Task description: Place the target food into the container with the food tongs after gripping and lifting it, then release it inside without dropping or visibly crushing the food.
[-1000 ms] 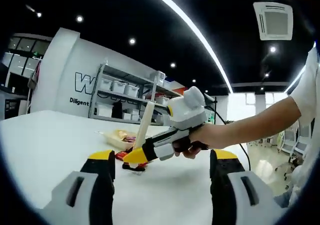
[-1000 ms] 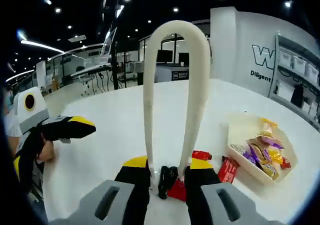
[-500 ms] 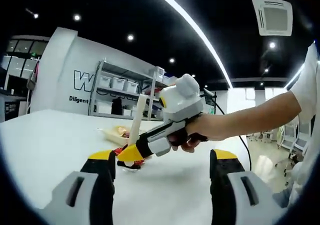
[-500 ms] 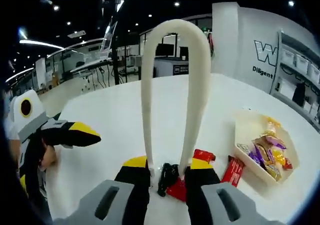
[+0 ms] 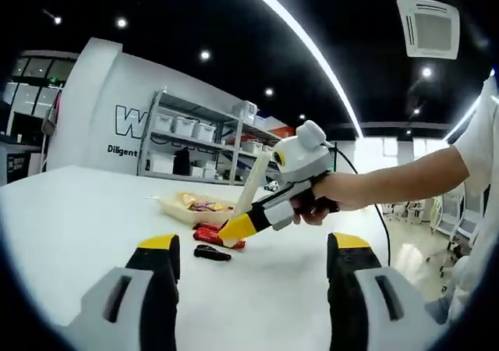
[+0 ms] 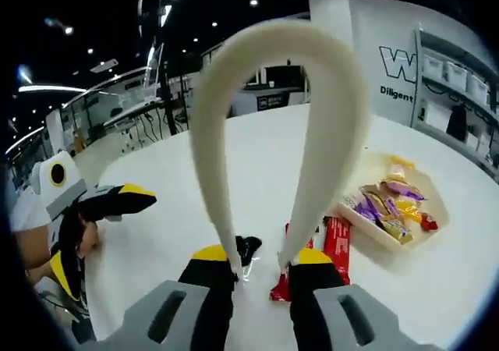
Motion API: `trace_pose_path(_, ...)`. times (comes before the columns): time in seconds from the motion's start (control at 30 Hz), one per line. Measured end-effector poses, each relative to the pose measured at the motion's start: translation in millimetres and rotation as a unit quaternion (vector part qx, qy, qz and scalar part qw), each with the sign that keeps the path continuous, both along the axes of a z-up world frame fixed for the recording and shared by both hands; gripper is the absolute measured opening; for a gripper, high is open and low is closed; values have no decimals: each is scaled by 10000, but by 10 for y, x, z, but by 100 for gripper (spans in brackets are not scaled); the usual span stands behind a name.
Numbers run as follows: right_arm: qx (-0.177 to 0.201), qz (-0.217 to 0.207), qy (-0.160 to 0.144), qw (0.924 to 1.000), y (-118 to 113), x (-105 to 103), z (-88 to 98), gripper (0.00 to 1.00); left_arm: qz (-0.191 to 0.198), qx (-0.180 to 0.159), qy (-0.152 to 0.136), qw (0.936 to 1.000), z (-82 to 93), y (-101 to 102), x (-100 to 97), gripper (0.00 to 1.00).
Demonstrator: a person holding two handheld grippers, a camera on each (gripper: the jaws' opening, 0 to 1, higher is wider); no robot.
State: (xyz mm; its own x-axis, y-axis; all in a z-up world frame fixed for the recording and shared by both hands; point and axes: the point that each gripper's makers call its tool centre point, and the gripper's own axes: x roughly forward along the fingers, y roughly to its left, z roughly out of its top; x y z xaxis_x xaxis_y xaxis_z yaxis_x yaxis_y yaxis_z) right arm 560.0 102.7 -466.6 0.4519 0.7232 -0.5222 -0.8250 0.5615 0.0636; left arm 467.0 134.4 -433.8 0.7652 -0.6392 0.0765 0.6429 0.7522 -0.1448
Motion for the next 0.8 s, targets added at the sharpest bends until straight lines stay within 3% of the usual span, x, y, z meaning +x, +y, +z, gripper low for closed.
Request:
trace_pose_path(0.23,-139,123,54,9998,255,4,-118,22,26,59,-59,10000,4,4,-2,75)
trace_pose_path(0.37,-628,239,-153,9976,249,29,-252,22,53,103,-70,9999,-2,3,3,75)
trace_pose_path(0.6,-476,150,47,9987,285,32,-229,13,34,99,-96,9999,4,2,-1,74)
trace_pose_path(0.67,-216,-57,315,9993,291,34,-203,13,37,90,-101,9999,8,3,-5,74)
trace_pose_path(0.8,291,-90,337,9990,294,79,20,13,66,48,-119,9999,24,22,3,74)
